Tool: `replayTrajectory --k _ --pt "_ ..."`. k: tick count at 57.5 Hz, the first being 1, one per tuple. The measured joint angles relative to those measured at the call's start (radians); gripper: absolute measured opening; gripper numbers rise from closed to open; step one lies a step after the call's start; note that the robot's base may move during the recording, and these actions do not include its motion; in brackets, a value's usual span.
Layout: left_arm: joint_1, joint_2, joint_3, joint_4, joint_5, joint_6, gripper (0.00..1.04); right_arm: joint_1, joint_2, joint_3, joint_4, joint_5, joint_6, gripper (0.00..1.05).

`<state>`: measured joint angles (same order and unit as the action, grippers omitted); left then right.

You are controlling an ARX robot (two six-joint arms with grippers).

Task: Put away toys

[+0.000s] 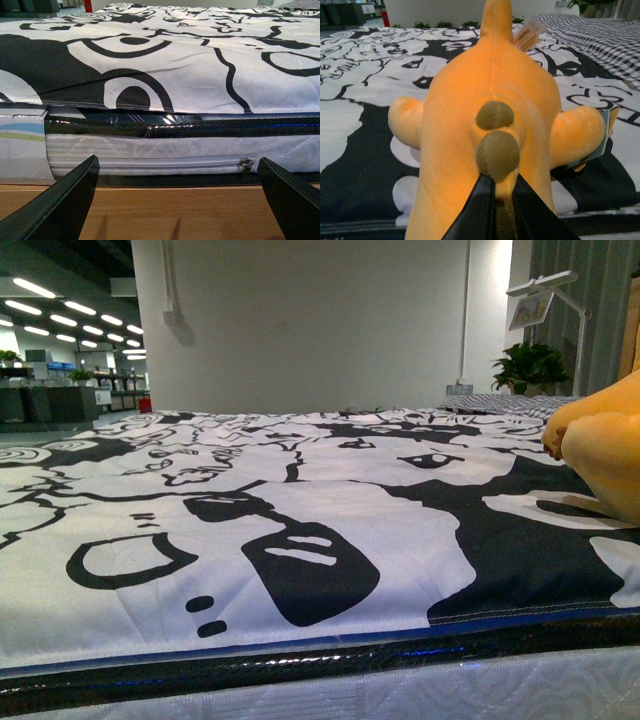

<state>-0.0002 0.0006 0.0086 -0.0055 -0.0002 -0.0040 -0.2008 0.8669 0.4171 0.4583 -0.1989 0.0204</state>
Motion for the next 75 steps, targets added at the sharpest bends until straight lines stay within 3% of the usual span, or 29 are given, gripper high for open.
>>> replayTrajectory --k 29,33,39,75 --pt "0.0 0.0 0.0 0.0 0.0 0.0 0.98 0.102 -0.2 -0.232 0.031 0.103 -0.014 0.06" --pt "0.0 0.0 0.0 0.0 0.0 0.0 0.98 0.157 -0.238 -0.261 0.021 0.176 -0.014 0.06" --pt "0.0 0.0 0.0 0.0 0.0 0.0 0.98 0.192 -0.274 -0.285 0.008 0.188 -0.015 0.06" --pt "0.0 0.0 0.0 0.0 0.0 0.0 0.98 0.197 -0.482 -0.372 -0.116 0.193 -0.017 0.06"
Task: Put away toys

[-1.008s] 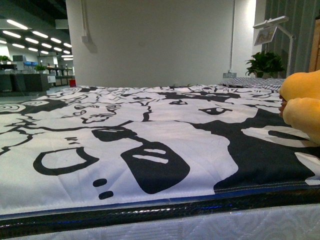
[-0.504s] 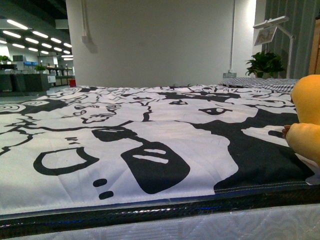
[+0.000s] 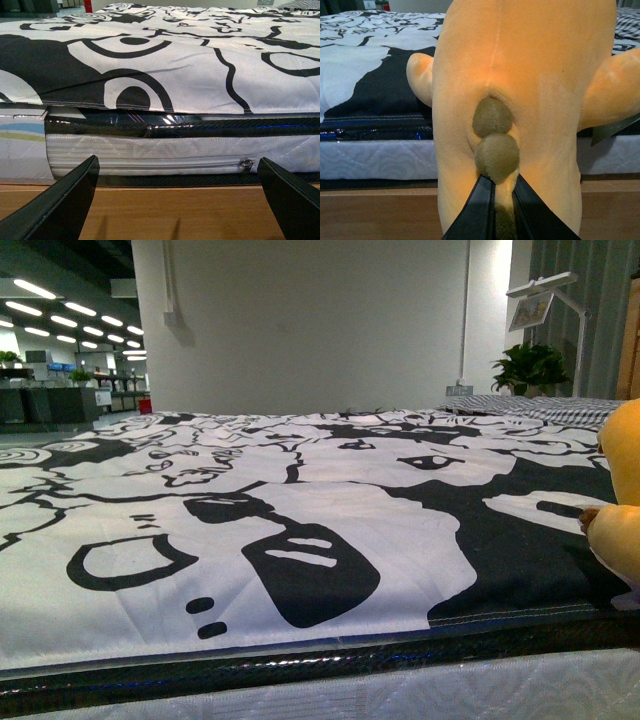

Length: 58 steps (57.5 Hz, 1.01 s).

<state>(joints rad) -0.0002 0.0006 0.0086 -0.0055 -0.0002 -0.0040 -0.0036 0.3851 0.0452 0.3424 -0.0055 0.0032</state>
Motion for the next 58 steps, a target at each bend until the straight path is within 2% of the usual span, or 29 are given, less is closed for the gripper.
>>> replayTrajectory --k 46,52,58 --pt "0.0 0.0 0.0 0.0 0.0 0.0 0.98 0.001 -0.208 -0.032 -0.163 0.002 0.0 0.06" --pt "0.0 0.0 0.0 0.0 0.0 0.0 0.98 0.001 -0.322 -0.032 -0.306 0.001 0.0 0.06" --pt "0.0 0.0 0.0 0.0 0.0 0.0 0.98 0.002 -0.372 -0.032 -0.335 0.002 0.0 0.06"
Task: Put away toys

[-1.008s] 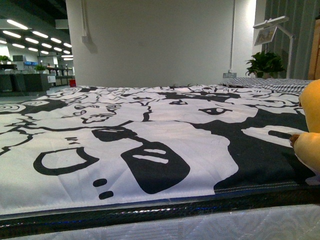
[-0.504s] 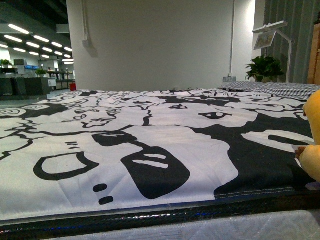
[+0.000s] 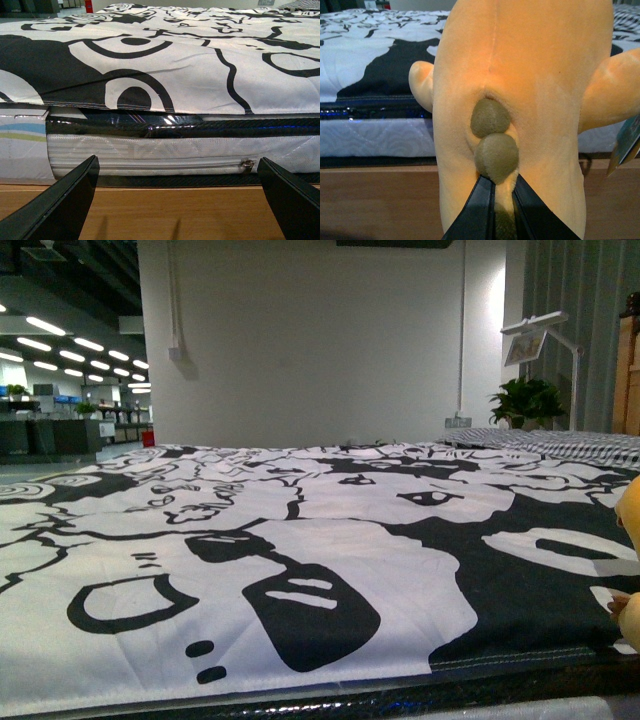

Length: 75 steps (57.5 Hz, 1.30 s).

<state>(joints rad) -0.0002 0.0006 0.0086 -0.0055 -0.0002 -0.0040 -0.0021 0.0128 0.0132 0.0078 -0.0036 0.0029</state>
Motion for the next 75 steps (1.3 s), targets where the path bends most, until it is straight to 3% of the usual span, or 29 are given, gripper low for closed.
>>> replayTrajectory --k 75 --pt "0.0 0.0 0.0 0.0 0.0 0.0 0.98 0.0 -0.007 0.0 -0.003 0.0 0.0 0.06"
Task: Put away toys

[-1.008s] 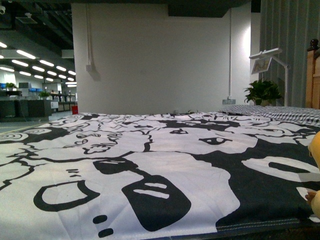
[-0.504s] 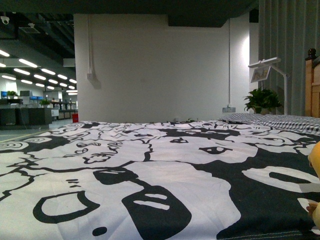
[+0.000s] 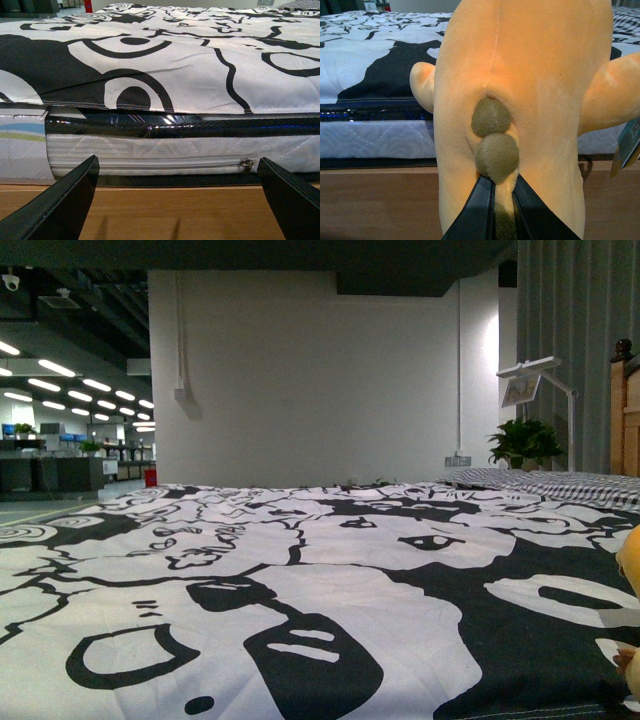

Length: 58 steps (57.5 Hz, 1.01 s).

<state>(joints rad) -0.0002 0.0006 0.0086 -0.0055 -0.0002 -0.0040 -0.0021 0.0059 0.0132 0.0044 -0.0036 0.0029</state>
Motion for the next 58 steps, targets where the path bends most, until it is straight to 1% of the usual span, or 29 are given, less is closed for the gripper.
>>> replayTrajectory --k 58 --pt "0.0 0.0 0.0 0.0 -0.004 0.0 0.98 0.001 0.0 0.0 0.0 -0.005 0.0 0.06"
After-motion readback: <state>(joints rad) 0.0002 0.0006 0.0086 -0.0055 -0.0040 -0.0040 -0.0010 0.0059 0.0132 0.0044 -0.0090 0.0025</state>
